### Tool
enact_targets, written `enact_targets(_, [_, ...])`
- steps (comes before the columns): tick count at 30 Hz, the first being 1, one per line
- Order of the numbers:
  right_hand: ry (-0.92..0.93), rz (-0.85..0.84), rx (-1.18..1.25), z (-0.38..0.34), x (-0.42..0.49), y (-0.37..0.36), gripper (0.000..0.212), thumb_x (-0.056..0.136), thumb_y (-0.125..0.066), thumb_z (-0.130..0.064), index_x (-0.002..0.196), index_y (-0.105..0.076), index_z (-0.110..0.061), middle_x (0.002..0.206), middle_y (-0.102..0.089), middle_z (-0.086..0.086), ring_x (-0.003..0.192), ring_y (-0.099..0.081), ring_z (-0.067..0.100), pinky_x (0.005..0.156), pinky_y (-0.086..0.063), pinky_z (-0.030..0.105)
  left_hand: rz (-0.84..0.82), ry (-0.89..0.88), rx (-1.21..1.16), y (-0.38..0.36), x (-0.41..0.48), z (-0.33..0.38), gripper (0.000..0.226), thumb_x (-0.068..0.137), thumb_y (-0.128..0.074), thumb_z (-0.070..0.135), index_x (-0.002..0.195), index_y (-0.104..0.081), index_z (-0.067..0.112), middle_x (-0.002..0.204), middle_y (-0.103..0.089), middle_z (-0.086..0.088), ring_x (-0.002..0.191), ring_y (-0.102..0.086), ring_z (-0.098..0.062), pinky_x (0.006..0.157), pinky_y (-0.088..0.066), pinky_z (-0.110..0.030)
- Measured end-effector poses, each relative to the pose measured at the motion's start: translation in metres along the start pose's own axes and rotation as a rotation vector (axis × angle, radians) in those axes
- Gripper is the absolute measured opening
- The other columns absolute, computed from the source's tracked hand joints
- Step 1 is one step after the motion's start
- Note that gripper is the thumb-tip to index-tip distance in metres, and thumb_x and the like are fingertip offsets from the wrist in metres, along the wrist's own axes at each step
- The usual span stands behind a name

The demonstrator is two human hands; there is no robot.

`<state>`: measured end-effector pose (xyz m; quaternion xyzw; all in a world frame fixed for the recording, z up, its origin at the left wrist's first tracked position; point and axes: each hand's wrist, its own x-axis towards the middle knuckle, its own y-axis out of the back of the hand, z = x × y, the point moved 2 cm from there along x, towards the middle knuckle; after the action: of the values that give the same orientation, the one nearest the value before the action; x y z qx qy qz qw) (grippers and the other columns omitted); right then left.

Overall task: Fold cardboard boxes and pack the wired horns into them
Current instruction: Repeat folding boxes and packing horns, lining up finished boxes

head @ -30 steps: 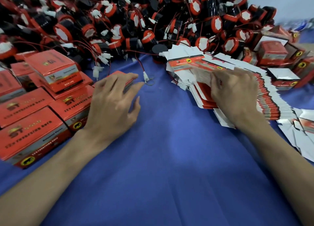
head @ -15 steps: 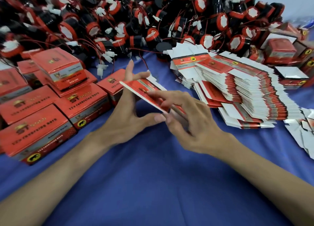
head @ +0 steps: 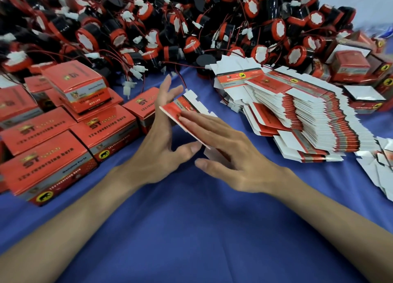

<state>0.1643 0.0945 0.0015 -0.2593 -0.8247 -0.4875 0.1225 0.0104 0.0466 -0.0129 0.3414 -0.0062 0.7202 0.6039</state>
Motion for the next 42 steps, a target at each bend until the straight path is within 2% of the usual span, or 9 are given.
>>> enact_targets(6, [0.082, 0.04, -0.074, 0.004, 0.002, -0.006, 0.043, 0.097, -0.049, -0.01, 0.139, -0.043, 0.0, 0.148, -0.038, 0.019, 0.141, -0.031, 0.029, 0.115, -0.029, 0.046, 0.021, -0.014, 0.023, 0.002, 0.002, 0.001, 0.047, 0.088, -0.048, 0.036, 0.131, -0.029, 0.035, 0.155, -0.015, -0.024, 0.139, -0.036, -0.024, 0.112, -0.036, -0.043])
enact_targets(11, [0.13, 0.088, -0.074, 0.003, 0.002, -0.004, 0.04, 0.099, -0.038, -0.005, 0.136, -0.042, 0.007, 0.144, -0.043, 0.018, 0.138, -0.037, 0.027, 0.114, -0.032, 0.041, 0.09, 0.061, 0.074, 0.0, 0.002, -0.006, 0.072, 0.09, -0.049, 0.017, 0.151, -0.013, 0.004, 0.16, 0.001, 0.003, 0.146, -0.024, -0.011, 0.117, -0.029, -0.041])
enact_targets(15, [0.173, 0.143, -0.141, 0.003, 0.001, -0.004, 0.037, 0.097, -0.039, -0.002, 0.131, -0.046, 0.01, 0.139, -0.049, 0.02, 0.133, -0.045, 0.031, 0.109, -0.039, 0.043, 0.127, -0.014, 0.17, -0.002, 0.004, -0.003, 0.065, 0.089, -0.045, 0.027, 0.145, -0.031, -0.003, 0.16, -0.005, -0.006, 0.125, -0.035, 0.018, 0.105, -0.033, -0.012])
enact_targets(18, [0.207, 0.177, -0.176, 0.002, 0.001, -0.005, 0.036, 0.098, -0.036, -0.003, 0.13, -0.047, 0.01, 0.137, -0.049, 0.018, 0.13, -0.047, 0.032, 0.108, -0.041, 0.042, 0.168, -0.031, 0.124, -0.002, 0.004, -0.001, 0.066, 0.09, -0.047, 0.027, 0.149, -0.019, 0.022, 0.159, -0.016, -0.007, 0.13, -0.039, 0.006, 0.109, -0.035, -0.023])
enact_targets(23, [0.295, 0.229, -0.189, 0.002, 0.002, -0.005, 0.034, 0.1, -0.033, -0.006, 0.13, -0.042, 0.006, 0.138, -0.043, 0.012, 0.129, -0.047, 0.03, 0.107, -0.042, 0.04, 0.208, -0.044, 0.119, 0.0, 0.003, 0.001, 0.08, 0.089, -0.042, 0.035, 0.144, -0.019, -0.017, 0.124, -0.037, 0.054, 0.115, -0.045, 0.017, 0.105, -0.042, -0.025])
enact_targets(29, [0.259, 0.327, -0.23, -0.005, 0.002, -0.003, 0.034, 0.093, -0.043, 0.001, 0.125, -0.052, 0.005, 0.131, -0.054, 0.011, 0.122, -0.056, 0.028, 0.08, -0.056, 0.044, 0.228, -0.048, 0.209, 0.0, 0.008, -0.005, 0.065, 0.087, -0.05, 0.027, 0.132, -0.041, -0.019, 0.138, -0.041, 0.032, 0.112, -0.049, 0.015, 0.096, -0.043, -0.016])
enact_targets(34, [0.188, 0.388, -0.426, -0.018, 0.005, -0.012, 0.05, 0.086, -0.06, -0.002, 0.135, -0.049, -0.007, 0.137, -0.054, 0.012, 0.123, -0.056, 0.028, 0.069, -0.058, 0.039, 0.099, -0.099, 0.317, -0.005, -0.006, -0.011, 0.054, 0.074, -0.059, -0.007, 0.123, -0.041, 0.004, 0.107, -0.06, -0.04, 0.097, -0.06, -0.057, 0.084, -0.048, -0.066])
enact_targets(38, [0.004, 0.316, -0.414, -0.01, 0.003, 0.003, 0.065, 0.08, -0.05, 0.005, 0.139, -0.03, -0.012, 0.147, -0.04, 0.018, 0.126, -0.052, 0.035, 0.067, -0.058, 0.045, 0.177, -0.233, 0.27, -0.002, 0.001, 0.001, 0.06, 0.082, -0.045, 0.0, 0.14, -0.033, 0.01, 0.138, -0.044, -0.036, 0.117, -0.057, -0.02, 0.095, -0.047, -0.02])
enact_targets(42, [-0.133, 0.196, -0.376, 0.0, 0.005, 0.012, 0.085, 0.074, -0.06, 0.016, 0.141, -0.023, -0.02, 0.153, -0.027, 0.022, 0.115, -0.055, 0.047, 0.052, -0.053, 0.048, 0.179, -0.277, 0.301, -0.001, 0.004, 0.003, 0.051, 0.086, -0.046, -0.002, 0.136, -0.044, 0.007, 0.153, -0.029, -0.024, 0.144, -0.032, -0.025, 0.111, -0.038, -0.034])
